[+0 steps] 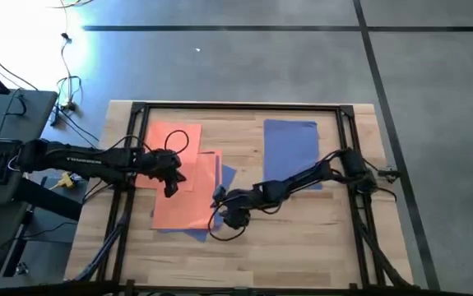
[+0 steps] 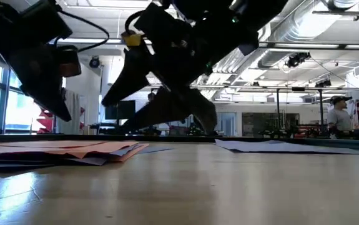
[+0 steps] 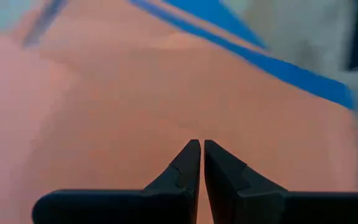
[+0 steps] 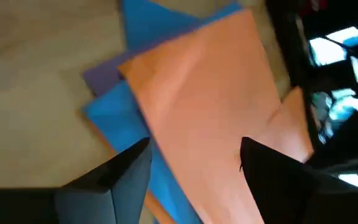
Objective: Organize paper
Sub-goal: Stack the orange paper on top of the orange paper
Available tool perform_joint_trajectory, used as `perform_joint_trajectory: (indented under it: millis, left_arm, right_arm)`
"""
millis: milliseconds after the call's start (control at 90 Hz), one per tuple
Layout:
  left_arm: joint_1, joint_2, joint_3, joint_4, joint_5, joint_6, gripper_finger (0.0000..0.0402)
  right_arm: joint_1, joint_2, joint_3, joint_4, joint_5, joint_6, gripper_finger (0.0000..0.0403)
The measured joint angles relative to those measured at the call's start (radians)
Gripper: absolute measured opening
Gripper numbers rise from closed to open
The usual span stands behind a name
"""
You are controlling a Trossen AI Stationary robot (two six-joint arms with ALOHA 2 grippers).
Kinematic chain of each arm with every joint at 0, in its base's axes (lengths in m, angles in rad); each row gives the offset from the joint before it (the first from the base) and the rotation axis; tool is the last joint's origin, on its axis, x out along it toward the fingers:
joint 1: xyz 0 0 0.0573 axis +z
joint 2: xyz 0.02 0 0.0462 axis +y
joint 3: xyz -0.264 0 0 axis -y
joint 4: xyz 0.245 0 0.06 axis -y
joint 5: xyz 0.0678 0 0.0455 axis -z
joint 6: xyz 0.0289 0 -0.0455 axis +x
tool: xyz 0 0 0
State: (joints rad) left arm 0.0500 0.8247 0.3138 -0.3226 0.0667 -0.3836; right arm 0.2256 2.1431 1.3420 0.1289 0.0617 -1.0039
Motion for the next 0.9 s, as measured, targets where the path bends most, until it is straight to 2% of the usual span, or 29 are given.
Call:
perform_joint_trajectory:
  millis: [200, 389, 567, 900]
  left_arm:
    - [-0.104, 0.034, 0.0, 0.055, 0.062, -0.083, 0.0]
    - [-0.185, 0.115, 0.0, 0.053, 0.063, -0.139, 0.0]
    - [-0.226, 0.223, 0.0, 0.132, 0.056, -0.145, 0.0]
    - [-0.249, 0.424, 0.0, 0.361, 0.051, -0.137, 0.0]
  right_arm:
    - [0.0, 0.07, 0.044, 0.01, -0.011, -0.036, 0.0229]
    - [0.0, 0.098, 0.076, 0.011, -0.01, -0.077, 0.0229]
    - [-0.001, 0.099, 0.076, 0.027, 0.034, -0.065, 0.0229]
    - [0.0, 0.099, 0.076, 0.022, 0.004, -0.077, 0.0229]
